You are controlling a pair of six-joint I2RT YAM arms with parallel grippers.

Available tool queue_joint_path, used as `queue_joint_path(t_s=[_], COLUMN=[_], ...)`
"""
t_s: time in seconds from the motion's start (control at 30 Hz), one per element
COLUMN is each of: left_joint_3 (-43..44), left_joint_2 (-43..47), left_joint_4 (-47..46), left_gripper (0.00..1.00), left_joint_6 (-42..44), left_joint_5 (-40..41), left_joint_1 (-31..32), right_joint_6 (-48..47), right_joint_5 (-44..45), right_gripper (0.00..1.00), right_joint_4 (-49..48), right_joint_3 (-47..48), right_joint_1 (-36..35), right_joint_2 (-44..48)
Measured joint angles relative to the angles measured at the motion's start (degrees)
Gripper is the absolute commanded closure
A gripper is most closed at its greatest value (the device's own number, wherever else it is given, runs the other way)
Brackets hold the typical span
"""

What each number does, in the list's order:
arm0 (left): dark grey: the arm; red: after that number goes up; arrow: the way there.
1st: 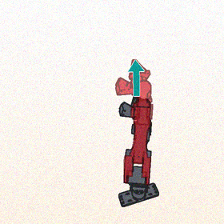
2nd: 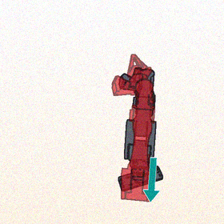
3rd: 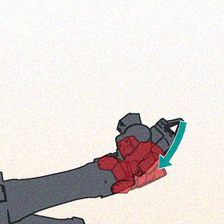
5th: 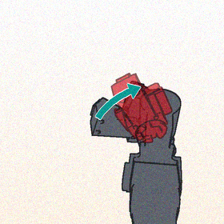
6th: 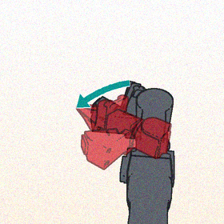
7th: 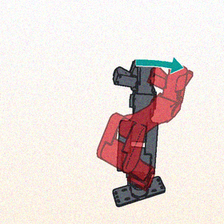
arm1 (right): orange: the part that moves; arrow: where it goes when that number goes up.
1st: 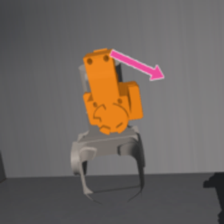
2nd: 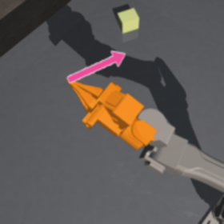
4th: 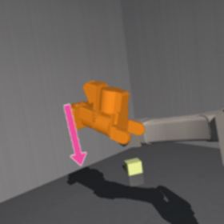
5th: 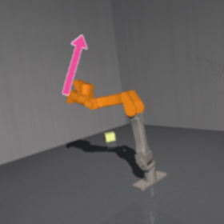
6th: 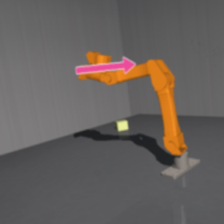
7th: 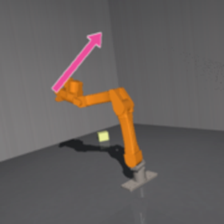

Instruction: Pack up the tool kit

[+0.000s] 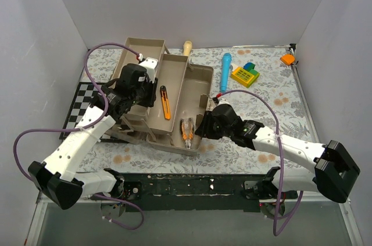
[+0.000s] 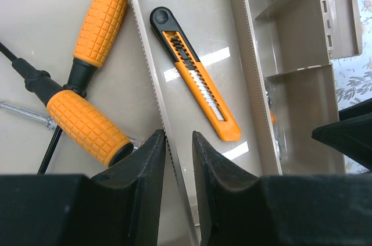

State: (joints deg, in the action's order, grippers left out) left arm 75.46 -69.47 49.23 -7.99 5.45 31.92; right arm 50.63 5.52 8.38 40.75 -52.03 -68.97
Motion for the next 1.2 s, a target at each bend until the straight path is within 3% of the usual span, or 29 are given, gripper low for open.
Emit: queue_joint_path(t_s=[0.67, 1.2], left_joint_3=[1.2, 3.2], left_joint_2=[-3.8, -9.7], left_joint_4=[-3.9, -4.4], left_gripper=[0.77, 0.71], left_joint_6=[-6.3, -11.0], left_joint_5=[3.5, 9.9], left_joint_1=[10.1, 17.8], right_joint_6=[0.6, 0.9], right_joint_5=[0.4, 2.9], right_gripper=[0.58, 0.52], right_joint_4=[-0.8, -0.6], right_joint_3=[-0.3, -1.1], right_joint_1=[0.0, -0.1], right_joint_2=[-2.1, 2.2])
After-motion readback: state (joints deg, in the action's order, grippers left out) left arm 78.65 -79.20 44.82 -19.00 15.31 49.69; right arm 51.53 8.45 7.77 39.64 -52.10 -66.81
